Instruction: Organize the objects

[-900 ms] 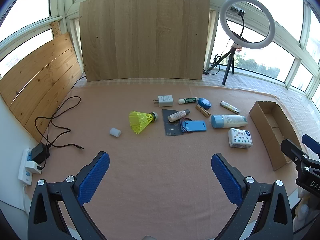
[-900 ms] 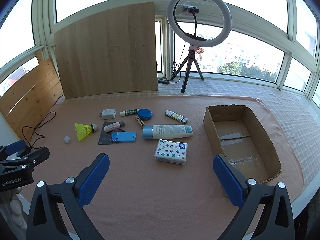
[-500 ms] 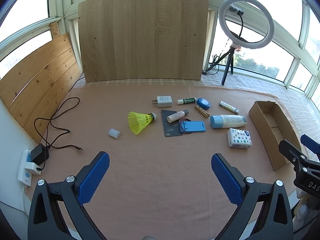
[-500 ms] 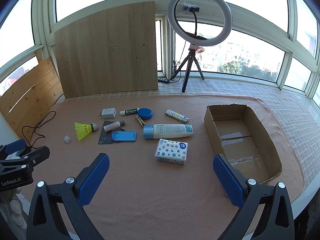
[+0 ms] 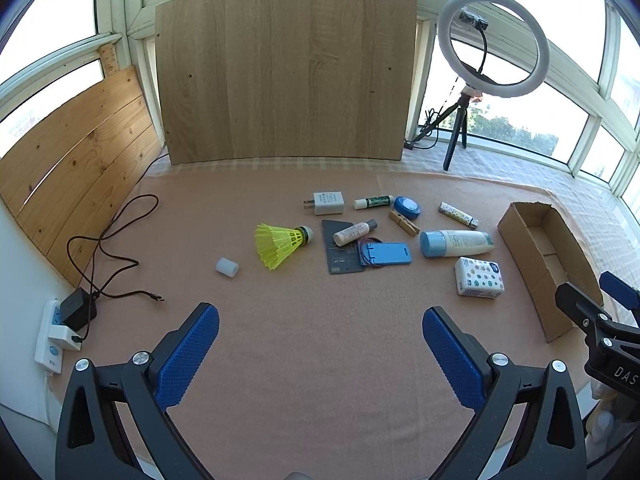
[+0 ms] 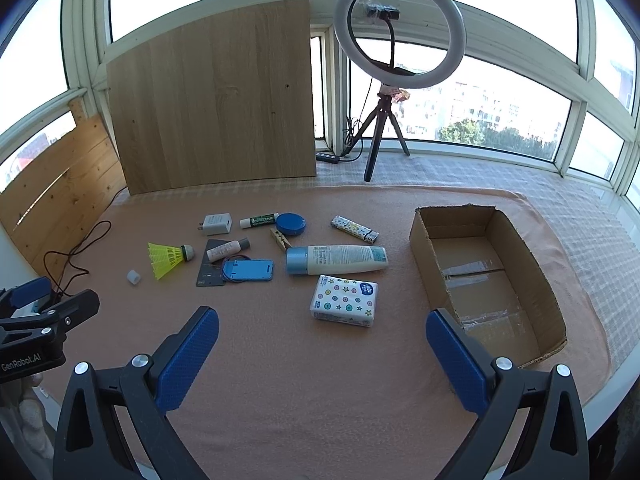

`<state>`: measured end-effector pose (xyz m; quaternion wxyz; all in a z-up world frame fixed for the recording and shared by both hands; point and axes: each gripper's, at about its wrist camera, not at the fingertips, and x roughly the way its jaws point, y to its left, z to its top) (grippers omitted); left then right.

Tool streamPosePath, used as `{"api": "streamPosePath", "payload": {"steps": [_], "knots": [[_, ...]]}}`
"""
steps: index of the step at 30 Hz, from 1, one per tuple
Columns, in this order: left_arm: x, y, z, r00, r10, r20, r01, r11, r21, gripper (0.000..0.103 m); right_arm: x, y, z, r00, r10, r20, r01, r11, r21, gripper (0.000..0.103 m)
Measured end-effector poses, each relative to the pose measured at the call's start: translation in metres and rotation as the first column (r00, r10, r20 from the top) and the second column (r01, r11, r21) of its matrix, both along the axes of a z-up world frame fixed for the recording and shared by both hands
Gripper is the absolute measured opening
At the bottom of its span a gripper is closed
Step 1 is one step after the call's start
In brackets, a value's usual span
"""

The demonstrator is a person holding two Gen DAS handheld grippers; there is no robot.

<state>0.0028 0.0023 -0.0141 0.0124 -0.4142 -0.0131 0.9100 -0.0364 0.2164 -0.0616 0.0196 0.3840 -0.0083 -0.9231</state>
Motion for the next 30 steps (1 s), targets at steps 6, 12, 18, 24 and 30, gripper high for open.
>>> {"api": "streamPosePath", "payload": {"steps": [6, 12, 18, 24, 30], "knots": [[-0.0002, -0.0003, -0.0004, 1.0, -0.001, 0.002, 0.001, 1.0, 0.001, 0.103, -0.0004, -0.0002, -0.0015, 1.0, 0.001, 0.004, -0.001, 1.0, 0.0, 0.102], [-0.0006, -0.0018, -0.0014, 1.0, 0.0, 0.004, 0.0, 1.0, 0.002, 0.103, -0.0011, -0.0011, -0.0022, 1.0, 0.001, 0.008, -0.001, 1.0, 0.001, 0.102], [-0.0014, -0.0021, -0.0017, 1.0, -0.001, 0.005, 0.001, 1.0, 0.003, 0.103, -0.0014, -0.0011, -0.0026, 1.0, 0.002, 0.01, -0.002, 1.0, 0.0, 0.102], [-0.0021, -0.0004, -0.0031, 1.0, -0.002, 0.007, 0.002, 1.0, 0.001, 0.103, -0.0034, -0.0005, -0.004, 1.0, 0.003, 0.016, -0.003, 1.0, -0.002, 0.102], [-0.0021, -0.0001, -0.0032, 1.0, -0.002, 0.007, 0.002, 1.0, 0.0, 0.103, -0.0036, -0.0003, -0.0044, 1.0, 0.003, 0.018, -0.003, 1.0, -0.003, 0.102]]}}
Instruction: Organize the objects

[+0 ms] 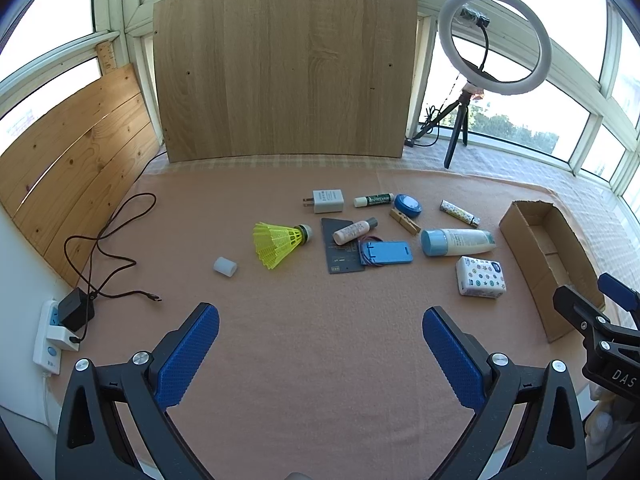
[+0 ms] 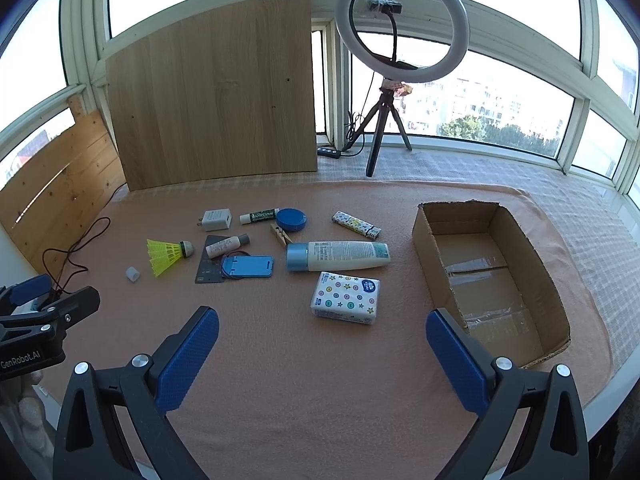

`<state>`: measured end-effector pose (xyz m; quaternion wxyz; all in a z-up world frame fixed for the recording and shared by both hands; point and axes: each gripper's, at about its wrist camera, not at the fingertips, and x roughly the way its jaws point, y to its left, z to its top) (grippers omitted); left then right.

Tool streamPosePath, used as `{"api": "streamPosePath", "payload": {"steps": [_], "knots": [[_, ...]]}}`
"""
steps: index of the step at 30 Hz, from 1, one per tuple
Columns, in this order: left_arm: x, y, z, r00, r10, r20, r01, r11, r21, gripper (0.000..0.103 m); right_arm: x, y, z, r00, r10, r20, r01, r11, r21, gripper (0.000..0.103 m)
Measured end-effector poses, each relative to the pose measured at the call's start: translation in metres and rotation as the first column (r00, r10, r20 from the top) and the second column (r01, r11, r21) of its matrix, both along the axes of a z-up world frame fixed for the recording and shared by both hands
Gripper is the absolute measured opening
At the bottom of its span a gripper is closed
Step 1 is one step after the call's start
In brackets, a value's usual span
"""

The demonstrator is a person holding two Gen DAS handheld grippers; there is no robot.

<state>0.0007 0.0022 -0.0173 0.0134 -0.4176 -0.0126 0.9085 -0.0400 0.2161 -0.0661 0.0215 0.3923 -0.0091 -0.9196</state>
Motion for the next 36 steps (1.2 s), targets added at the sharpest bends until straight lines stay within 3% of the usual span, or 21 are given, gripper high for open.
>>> {"api": "streamPosePath", "payload": {"steps": [22, 36], "knots": [[-0.019, -0.005, -0.022, 0.999, 0.007, 0.051, -0.008, 1.0, 0.013, 0.103, -0.016, 0.015, -0.019, 0.997, -0.027, 0.068, 0.027, 1.0, 0.0, 0.102], [-0.025, -0.002, -0.033, 0.998, 0.02, 0.064, -0.021, 1.0, 0.014, 0.103, -0.052, 0.025, -0.036, 0.992, 0.032, 0.125, -0.026, 0.998, -0.05, 0.102]]}}
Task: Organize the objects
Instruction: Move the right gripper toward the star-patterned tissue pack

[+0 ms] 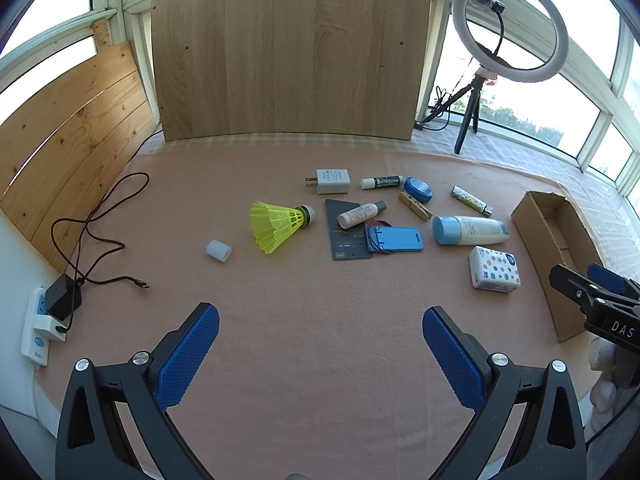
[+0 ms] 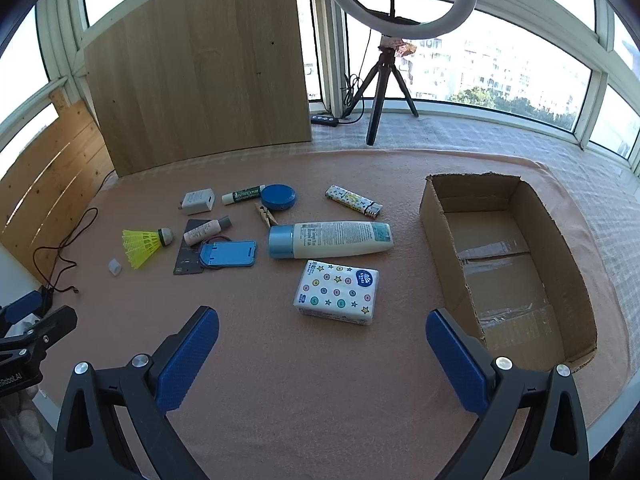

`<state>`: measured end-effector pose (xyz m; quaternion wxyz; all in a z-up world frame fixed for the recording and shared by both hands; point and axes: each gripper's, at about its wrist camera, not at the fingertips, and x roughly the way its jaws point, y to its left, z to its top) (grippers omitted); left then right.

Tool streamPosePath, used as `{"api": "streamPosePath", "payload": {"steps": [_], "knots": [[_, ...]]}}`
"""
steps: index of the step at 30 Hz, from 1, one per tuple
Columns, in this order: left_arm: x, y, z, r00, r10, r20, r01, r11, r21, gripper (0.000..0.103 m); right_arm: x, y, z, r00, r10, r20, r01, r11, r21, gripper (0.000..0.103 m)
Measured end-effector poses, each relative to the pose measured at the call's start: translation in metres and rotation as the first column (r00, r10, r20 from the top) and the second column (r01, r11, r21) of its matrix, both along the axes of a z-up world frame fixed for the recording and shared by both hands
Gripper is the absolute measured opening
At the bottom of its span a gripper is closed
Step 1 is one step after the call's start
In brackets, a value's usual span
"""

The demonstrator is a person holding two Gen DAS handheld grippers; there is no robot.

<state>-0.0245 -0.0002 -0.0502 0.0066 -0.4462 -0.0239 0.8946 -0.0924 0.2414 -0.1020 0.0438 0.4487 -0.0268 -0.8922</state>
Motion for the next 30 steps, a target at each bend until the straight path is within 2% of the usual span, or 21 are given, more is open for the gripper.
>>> {"api": "streamPosePath", "payload": {"steps": [6, 14, 18, 22, 30], "knots": [[0.001, 0.001, -0.003, 1.0, 0.006, 0.007, -0.006, 1.0, -0.004, 0.103, -0.029, 0.007, -0.015, 0.998, 0.032, 0.049, -0.031, 0.999, -0.015, 0.102], [0.004, -0.001, -0.009, 0.999, 0.027, 0.017, -0.027, 1.0, -0.011, 0.103, -0.065, 0.013, -0.042, 0.983, 0.072, 0.171, -0.059, 0.995, -0.082, 0.073], [0.006, -0.002, -0.012, 0.999, 0.038, 0.021, -0.038, 0.999, -0.011, 0.103, -0.084, 0.015, -0.054, 0.971, 0.087, 0.223, -0.064, 0.992, -0.109, 0.066], [0.011, -0.003, -0.013, 0.998, 0.051, 0.021, -0.051, 0.999, -0.011, 0.103, -0.102, 0.017, -0.07, 0.954, 0.094, 0.285, -0.06, 0.99, -0.128, 0.052], [0.018, -0.011, -0.017, 0.996, 0.079, 0.031, -0.078, 0.997, -0.015, 0.103, -0.121, 0.019, -0.085, 0.94, 0.089, 0.33, -0.049, 0.991, -0.127, 0.051]]}}
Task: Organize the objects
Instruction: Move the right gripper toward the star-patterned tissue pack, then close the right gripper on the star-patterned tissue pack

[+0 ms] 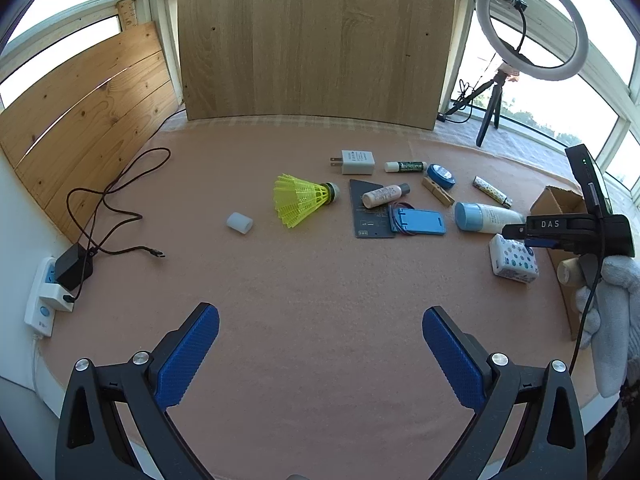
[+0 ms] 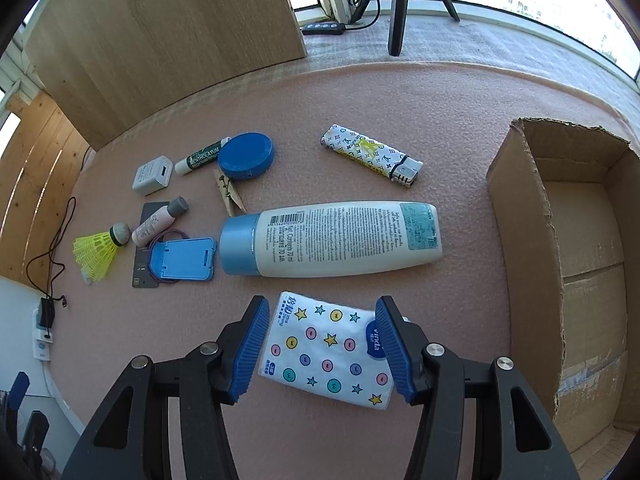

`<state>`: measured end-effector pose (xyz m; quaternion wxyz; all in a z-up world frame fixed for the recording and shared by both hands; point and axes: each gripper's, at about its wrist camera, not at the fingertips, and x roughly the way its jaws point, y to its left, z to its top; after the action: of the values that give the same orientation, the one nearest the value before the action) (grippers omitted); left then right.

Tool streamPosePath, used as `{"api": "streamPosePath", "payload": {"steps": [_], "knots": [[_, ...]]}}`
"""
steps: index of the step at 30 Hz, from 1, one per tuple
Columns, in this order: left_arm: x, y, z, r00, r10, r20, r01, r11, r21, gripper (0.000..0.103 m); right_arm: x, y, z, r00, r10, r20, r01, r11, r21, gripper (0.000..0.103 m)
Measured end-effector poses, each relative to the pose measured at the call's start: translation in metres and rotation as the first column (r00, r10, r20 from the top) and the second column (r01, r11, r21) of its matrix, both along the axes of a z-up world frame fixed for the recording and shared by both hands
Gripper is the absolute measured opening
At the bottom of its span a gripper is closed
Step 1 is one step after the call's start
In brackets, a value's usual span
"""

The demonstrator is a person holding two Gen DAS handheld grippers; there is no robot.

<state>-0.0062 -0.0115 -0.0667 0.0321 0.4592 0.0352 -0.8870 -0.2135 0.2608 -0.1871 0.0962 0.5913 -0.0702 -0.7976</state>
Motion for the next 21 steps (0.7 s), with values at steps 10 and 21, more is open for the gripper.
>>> {"api": "streamPosePath", "payload": {"steps": [10, 21], "knots": [[0.004, 0.004, -0.001, 1.0, -0.015, 0.006, 0.015, 1.0, -0.003, 0.103, -0.008, -0.001, 0.006, 1.0, 0.018, -0.007, -0.018, 1.0, 0.016, 0.051], [0.004, 0.006, -0.007, 0.999, -0.038, 0.017, 0.037, 0.999, 0.025, 0.103, 0.01, -0.002, -0.014, 0.994, 0.055, 0.093, -0.048, 0.996, -0.081, 0.051]]}}
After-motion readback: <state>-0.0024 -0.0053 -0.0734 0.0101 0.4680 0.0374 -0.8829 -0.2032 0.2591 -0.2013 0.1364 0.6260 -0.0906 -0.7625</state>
